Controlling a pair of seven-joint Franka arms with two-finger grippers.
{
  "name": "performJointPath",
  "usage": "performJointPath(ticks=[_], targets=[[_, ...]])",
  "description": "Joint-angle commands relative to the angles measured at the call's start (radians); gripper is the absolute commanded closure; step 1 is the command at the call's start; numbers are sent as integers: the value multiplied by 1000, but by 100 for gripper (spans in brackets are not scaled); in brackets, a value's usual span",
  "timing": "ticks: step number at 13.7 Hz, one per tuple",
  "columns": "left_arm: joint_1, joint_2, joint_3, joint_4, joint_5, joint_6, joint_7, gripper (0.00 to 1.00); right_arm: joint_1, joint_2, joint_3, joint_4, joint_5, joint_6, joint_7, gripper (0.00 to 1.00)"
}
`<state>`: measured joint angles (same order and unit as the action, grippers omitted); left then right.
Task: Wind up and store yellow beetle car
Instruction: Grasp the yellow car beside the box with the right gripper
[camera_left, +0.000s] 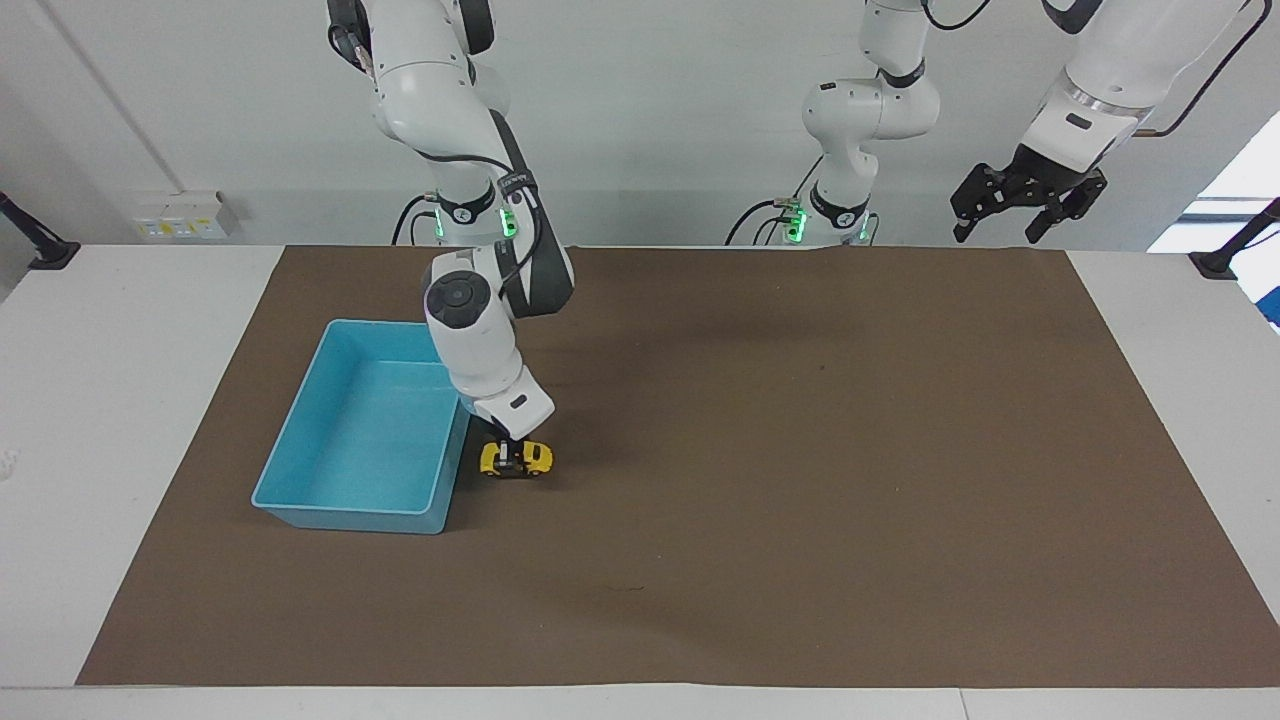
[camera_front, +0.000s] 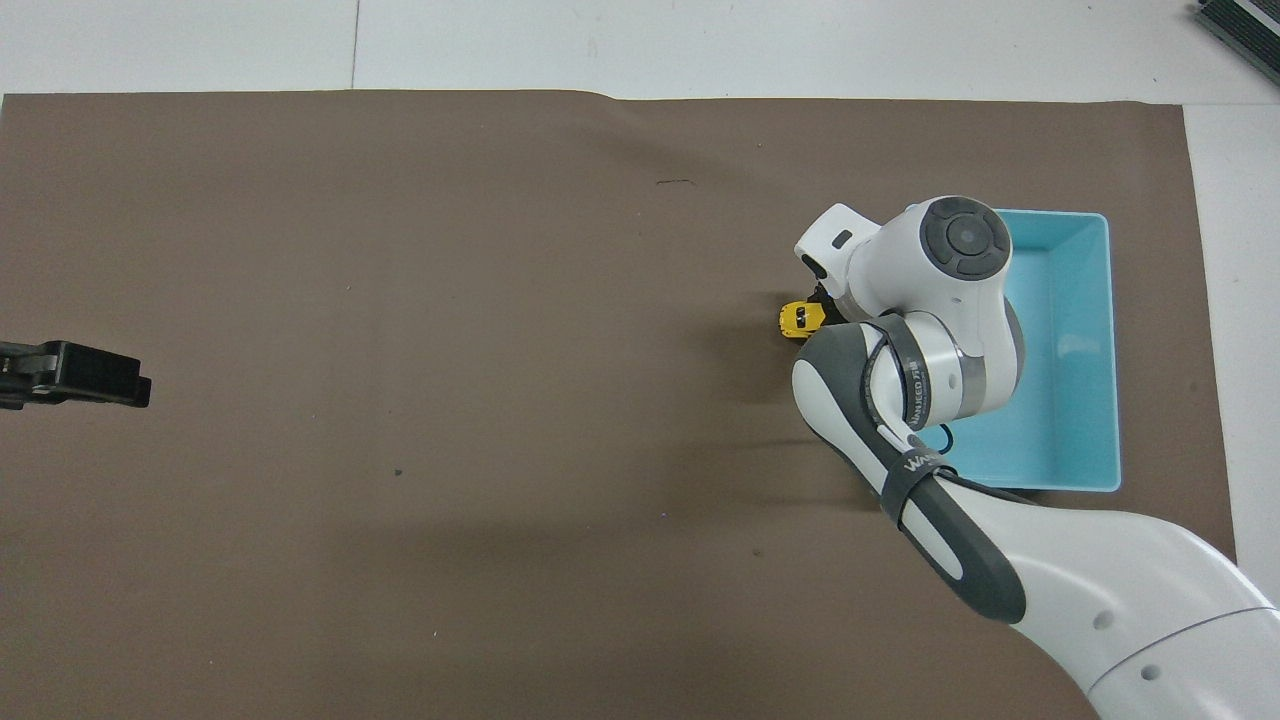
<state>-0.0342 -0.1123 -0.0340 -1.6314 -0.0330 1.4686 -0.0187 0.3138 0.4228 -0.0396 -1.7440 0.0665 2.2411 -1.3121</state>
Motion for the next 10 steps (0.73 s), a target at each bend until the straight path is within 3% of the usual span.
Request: performJointPath(ticks=[1,6,10], targets=[[14,-18,-6,-11,-16,-13,3,0,14,-18,0,31,26,-40,42,80],[14,-18,-4,-11,-16,-11,3,0,-18,-93,-8,83,26,-188,31,80],[14,-18,-4,-13,-16,-13,3,0,-100,-160,-11,83,24,-303,-48,80]])
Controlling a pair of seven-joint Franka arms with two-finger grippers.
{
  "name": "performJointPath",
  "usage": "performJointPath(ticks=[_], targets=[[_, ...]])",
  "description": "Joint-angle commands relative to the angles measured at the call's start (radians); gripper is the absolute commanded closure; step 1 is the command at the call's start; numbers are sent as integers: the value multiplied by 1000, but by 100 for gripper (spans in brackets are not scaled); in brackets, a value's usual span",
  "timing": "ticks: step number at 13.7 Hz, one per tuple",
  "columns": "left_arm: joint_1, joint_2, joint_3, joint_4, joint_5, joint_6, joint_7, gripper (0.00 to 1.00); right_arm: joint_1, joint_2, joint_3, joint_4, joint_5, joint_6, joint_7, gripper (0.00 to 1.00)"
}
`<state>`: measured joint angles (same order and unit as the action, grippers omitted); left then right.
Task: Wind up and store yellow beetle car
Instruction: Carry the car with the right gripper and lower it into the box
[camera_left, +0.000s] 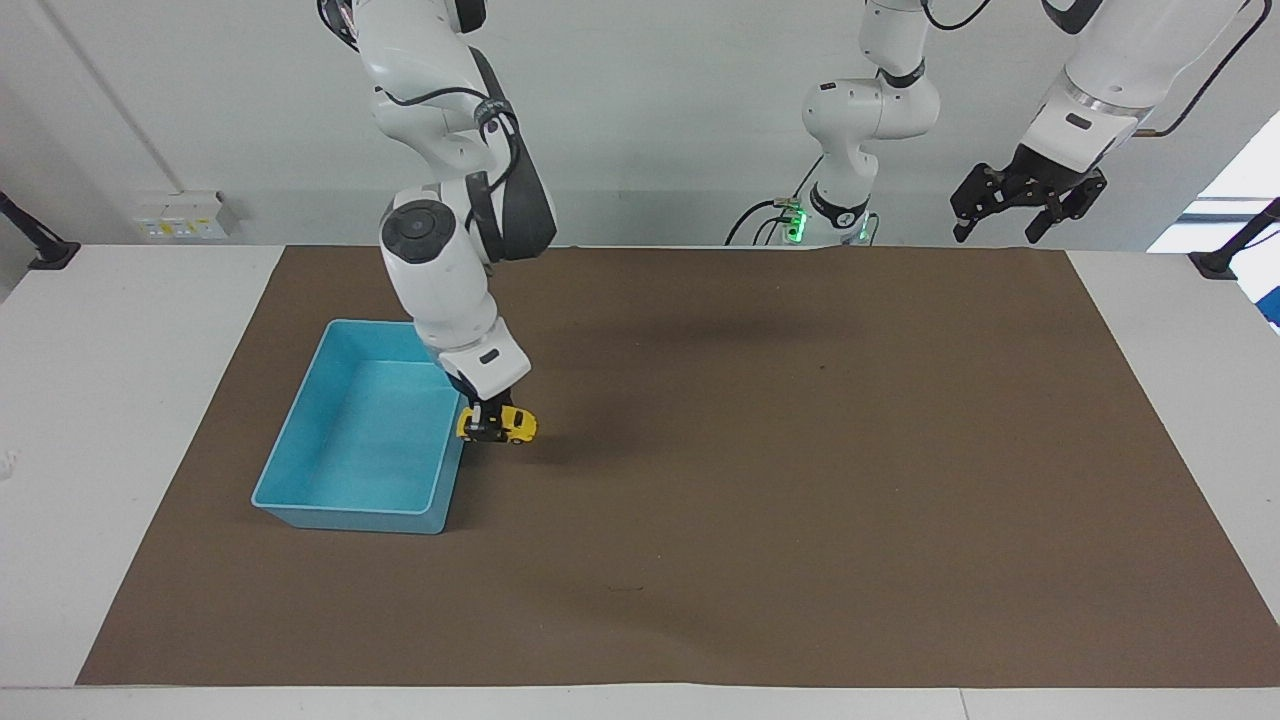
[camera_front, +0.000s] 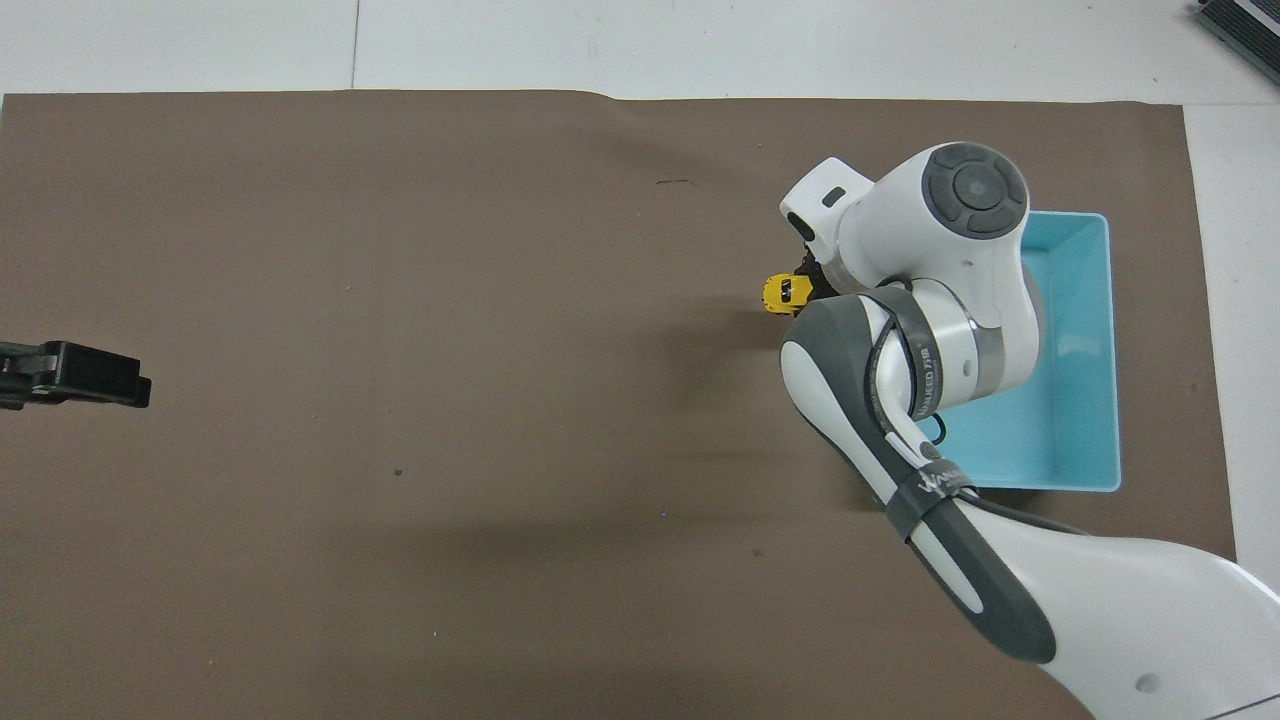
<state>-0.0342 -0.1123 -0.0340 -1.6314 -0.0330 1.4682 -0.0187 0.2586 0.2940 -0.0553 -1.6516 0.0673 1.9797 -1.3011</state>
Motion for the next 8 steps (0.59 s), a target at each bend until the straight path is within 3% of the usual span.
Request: performJointPath(ticks=[1,4,8], targets=[[14,-18,-6,-11,-16,-11,3,0,-76,-39,6,-10,23,-73,-90,80],[14,-18,-6,-11,-16,-11,3,0,-162,-58,5,-42,25,-119,-220,80],[14,-18,-6,-11,-16,-11,3,0,-214,-117,2,-163,5,-66,-325,80]])
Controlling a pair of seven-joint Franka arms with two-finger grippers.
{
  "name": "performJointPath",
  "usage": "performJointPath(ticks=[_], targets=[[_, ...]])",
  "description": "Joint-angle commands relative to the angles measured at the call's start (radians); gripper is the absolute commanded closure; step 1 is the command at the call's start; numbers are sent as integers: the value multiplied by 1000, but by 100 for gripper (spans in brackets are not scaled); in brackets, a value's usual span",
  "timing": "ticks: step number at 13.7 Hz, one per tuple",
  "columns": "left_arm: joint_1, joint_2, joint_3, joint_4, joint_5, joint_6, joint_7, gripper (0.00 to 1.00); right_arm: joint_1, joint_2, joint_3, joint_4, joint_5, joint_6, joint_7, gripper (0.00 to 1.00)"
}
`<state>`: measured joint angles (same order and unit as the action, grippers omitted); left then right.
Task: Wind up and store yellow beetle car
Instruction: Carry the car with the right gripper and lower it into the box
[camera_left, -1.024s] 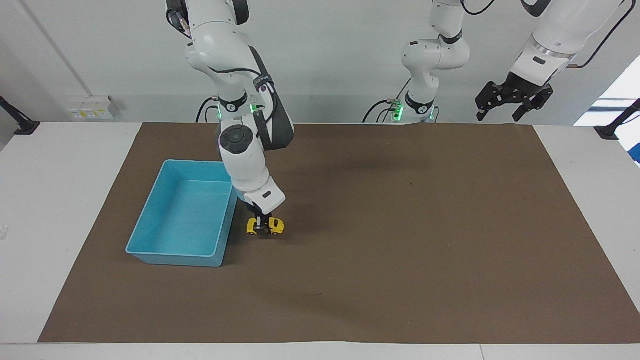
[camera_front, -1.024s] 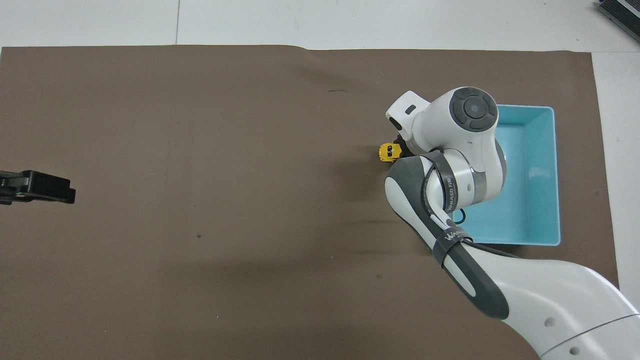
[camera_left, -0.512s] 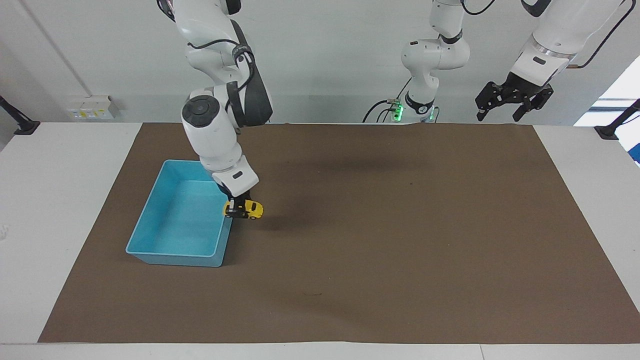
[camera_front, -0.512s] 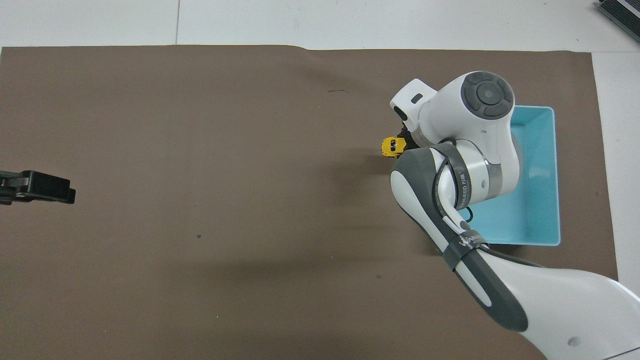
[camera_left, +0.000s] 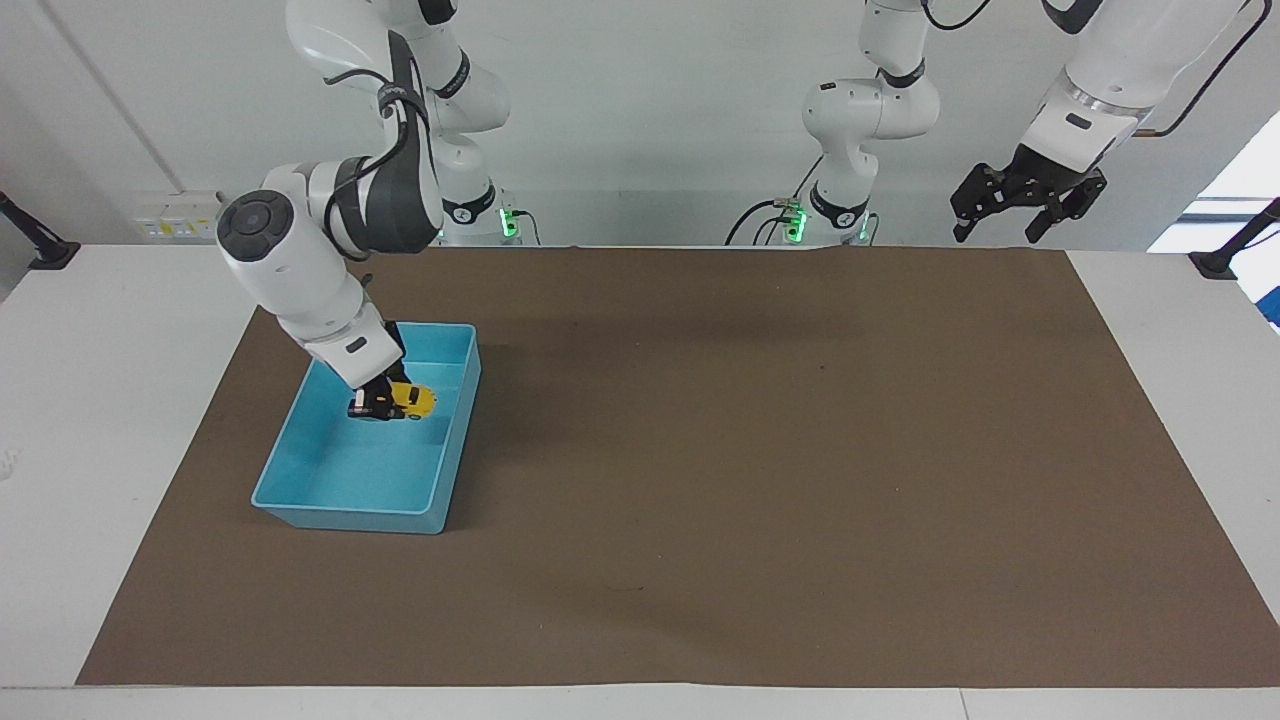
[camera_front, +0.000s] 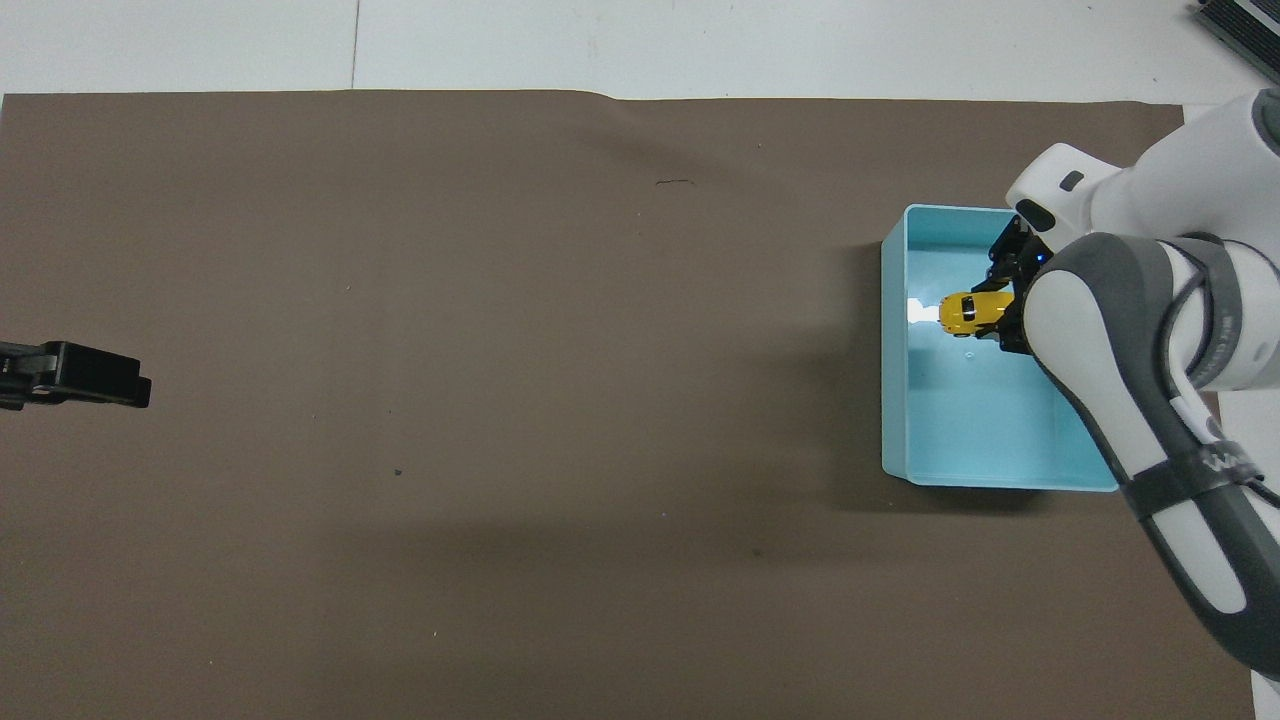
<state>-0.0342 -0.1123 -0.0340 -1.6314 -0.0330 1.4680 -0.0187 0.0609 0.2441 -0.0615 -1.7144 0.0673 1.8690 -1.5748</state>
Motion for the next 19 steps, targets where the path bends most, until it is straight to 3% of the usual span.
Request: performJointPath(ticks=[1,4,9,14,19], targets=[[14,-18,-4,-11,-16,-11,3,0,-29,-86,6,-143,5,74,-66,80],[14,-18,-6,-11,-16,-12,3,0,-45,-144,6,-299,5,191,-73,80],[14,-18,-4,-11,-16,-12,3,0,-76,-125,8,-399,5,347,-112,80],[14,-18,-6,-11,-16,-11,3,0,-79,-89,8,-450,5,464,-134,80],[14,-18,-4,-11,-16,-12,3,0,-81,-60,8,-452,5,483,-140,80]])
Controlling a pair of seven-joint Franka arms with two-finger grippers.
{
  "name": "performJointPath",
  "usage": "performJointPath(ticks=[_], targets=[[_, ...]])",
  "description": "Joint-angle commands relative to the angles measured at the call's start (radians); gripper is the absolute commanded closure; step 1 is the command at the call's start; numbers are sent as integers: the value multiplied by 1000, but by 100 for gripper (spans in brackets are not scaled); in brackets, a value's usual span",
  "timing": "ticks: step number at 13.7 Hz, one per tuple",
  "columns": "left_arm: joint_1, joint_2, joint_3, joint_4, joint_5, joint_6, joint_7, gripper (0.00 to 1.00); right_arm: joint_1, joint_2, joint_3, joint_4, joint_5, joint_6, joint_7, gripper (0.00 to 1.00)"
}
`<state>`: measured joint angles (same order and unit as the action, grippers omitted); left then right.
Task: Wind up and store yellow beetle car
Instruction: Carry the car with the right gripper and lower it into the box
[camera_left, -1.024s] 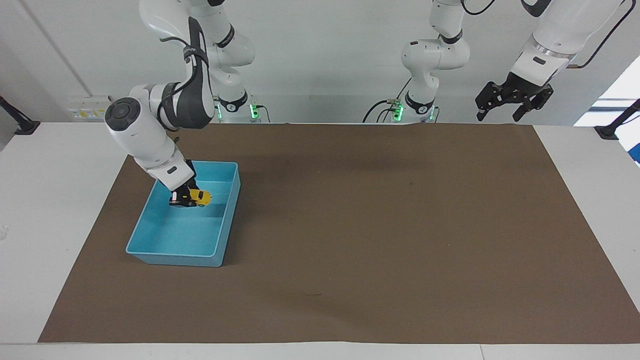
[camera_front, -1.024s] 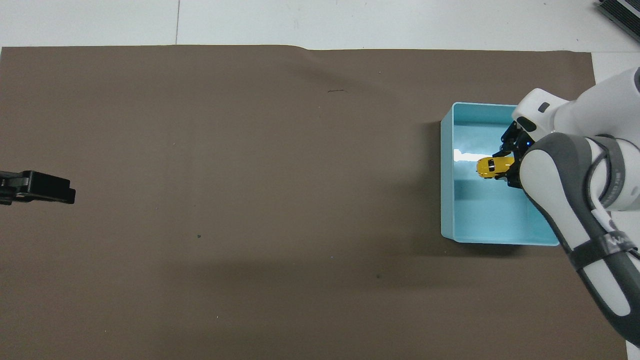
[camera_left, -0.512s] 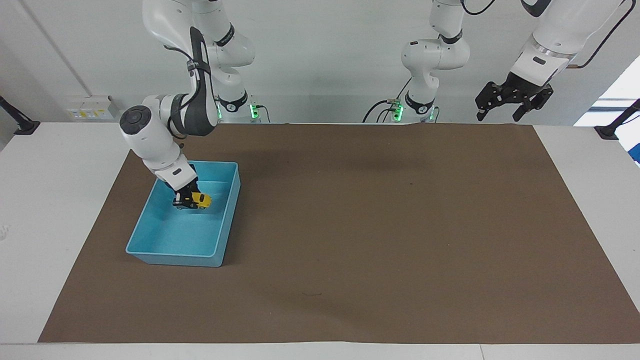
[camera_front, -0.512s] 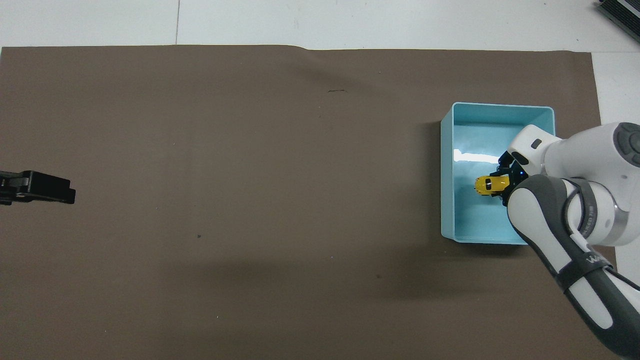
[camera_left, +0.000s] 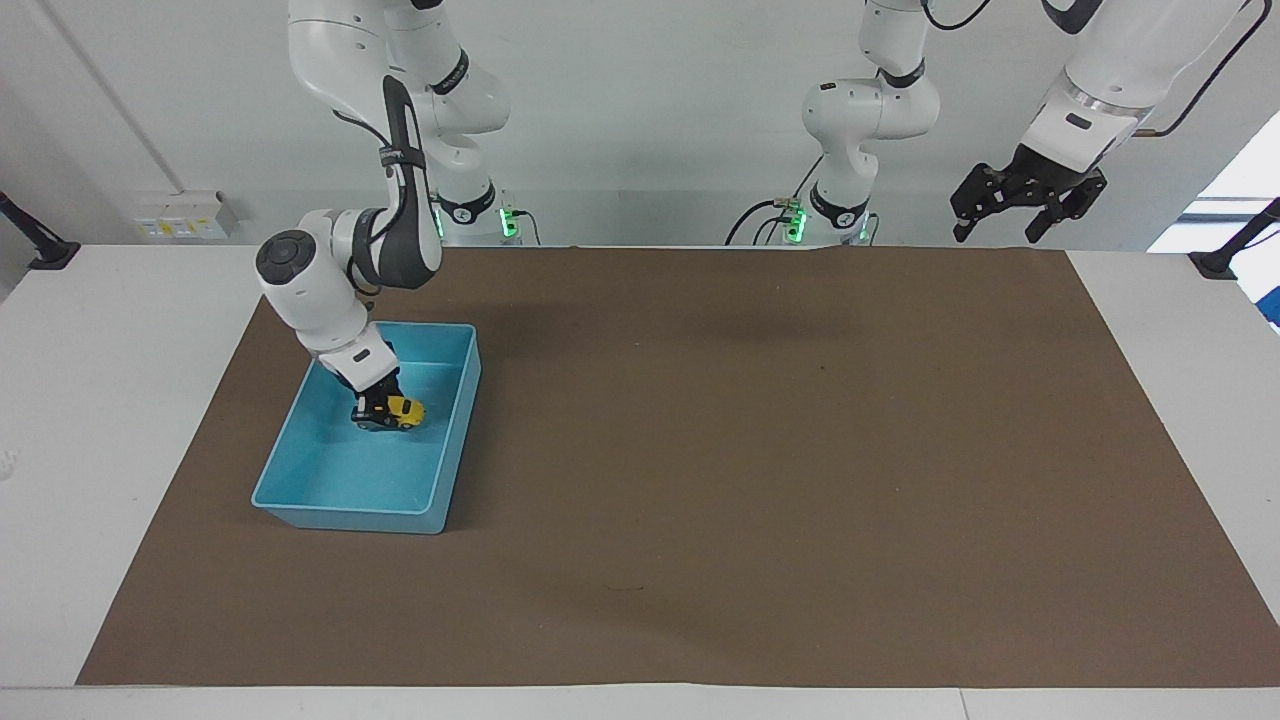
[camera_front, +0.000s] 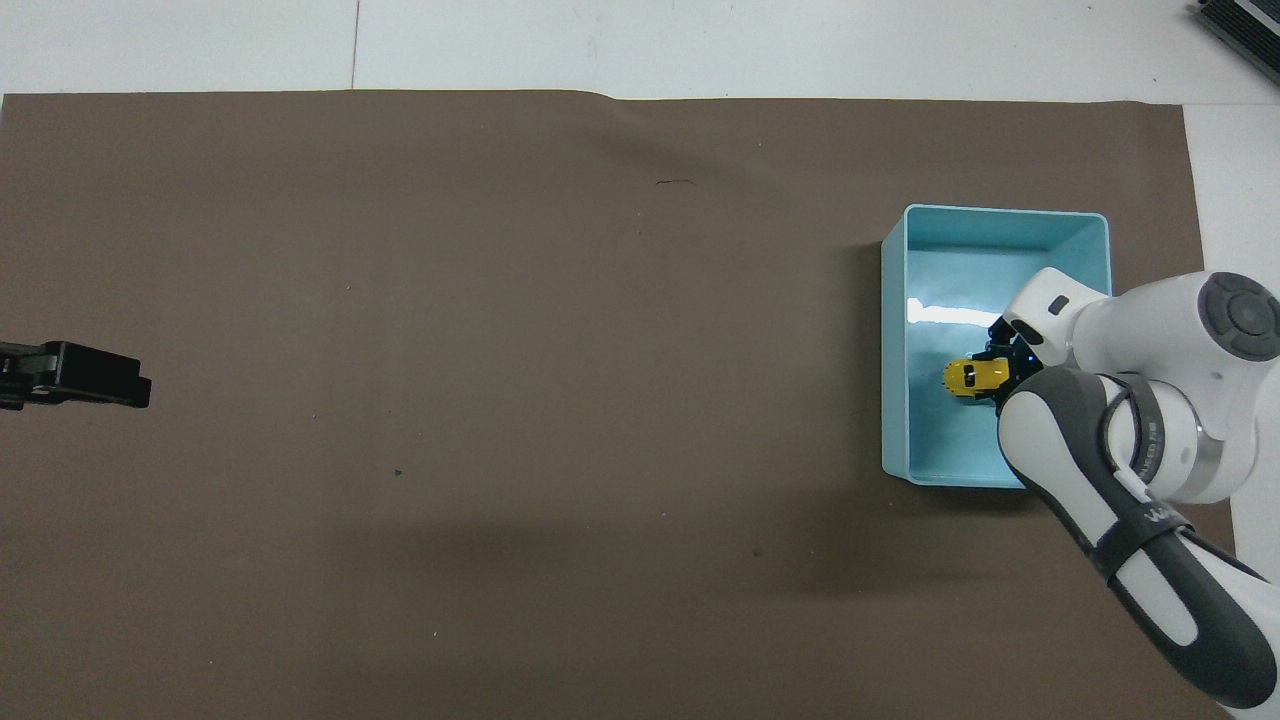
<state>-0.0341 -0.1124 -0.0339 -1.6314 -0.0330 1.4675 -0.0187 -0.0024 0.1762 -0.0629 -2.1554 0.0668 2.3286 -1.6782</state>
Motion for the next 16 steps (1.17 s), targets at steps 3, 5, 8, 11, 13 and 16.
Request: performJointPath(ticks=[3,5,8,11,13,16], targets=[[14,-18,-4,-11,-16,-12,3,0,-15,14,9,-11,5,40,-37,70],[14,-18,-4,-11,-16,-10,3,0,-15,14,9,-11,5,38,-37,36],[14,-18,-4,-11,-16,-10,3,0,-10,17,11,-4,5,28,-28,0],[14,-18,-4,-11,-16,-12,3,0,-8,17,11,3,11,20,-18,0],[14,-18,-4,-11,-16,-12,3,0,-5,11,11,41,13,-26,-11,0],[14,-18,-4,-11,-16,-10,3,0,-5,2,11,101,24,-100,3,0]])
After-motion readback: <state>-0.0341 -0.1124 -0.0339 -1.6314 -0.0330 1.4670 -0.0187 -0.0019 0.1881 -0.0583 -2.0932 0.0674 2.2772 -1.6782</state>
